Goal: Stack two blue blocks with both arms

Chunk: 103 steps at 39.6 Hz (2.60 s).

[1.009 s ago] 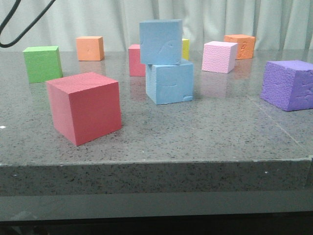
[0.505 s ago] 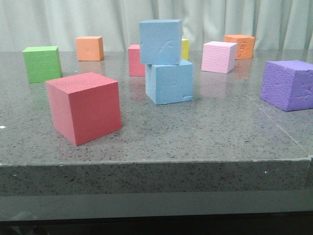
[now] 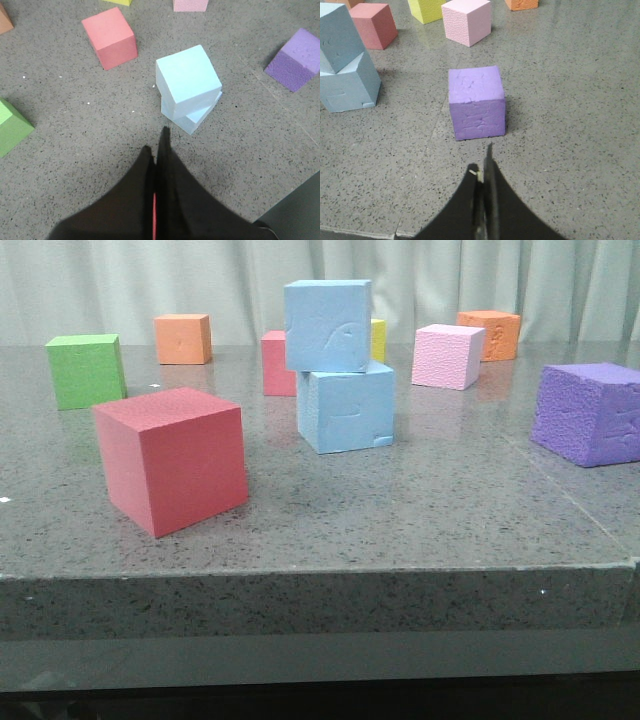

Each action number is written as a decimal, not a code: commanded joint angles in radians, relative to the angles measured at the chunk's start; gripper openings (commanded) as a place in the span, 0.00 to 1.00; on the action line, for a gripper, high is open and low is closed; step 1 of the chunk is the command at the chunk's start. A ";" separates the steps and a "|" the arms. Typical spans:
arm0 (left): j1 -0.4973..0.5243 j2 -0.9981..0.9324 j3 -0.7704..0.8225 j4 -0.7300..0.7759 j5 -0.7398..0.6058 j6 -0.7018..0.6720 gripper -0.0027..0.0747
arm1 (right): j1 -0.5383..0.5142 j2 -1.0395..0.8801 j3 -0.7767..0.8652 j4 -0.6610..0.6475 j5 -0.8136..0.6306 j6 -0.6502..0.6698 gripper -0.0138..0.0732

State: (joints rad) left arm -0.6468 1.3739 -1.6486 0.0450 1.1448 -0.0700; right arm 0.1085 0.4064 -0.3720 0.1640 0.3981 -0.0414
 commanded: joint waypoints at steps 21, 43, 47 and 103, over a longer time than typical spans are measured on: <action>-0.007 -0.741 0.766 -0.037 -0.628 0.000 0.01 | -0.007 0.003 -0.027 0.006 -0.076 -0.008 0.08; -0.007 -0.859 0.857 -0.033 -0.610 0.000 0.01 | -0.007 0.003 -0.027 0.006 -0.076 -0.008 0.08; -0.007 -0.859 0.857 -0.033 -0.610 0.000 0.01 | -0.007 0.003 -0.027 0.006 -0.076 -0.008 0.08; 0.707 -1.397 1.589 -0.077 -1.071 0.025 0.01 | -0.007 0.003 -0.027 0.006 -0.067 -0.008 0.08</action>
State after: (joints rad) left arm 0.0583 -0.0053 -0.0665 -0.0241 0.1999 -0.0450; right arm 0.1085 0.4064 -0.3720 0.1663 0.3981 -0.0414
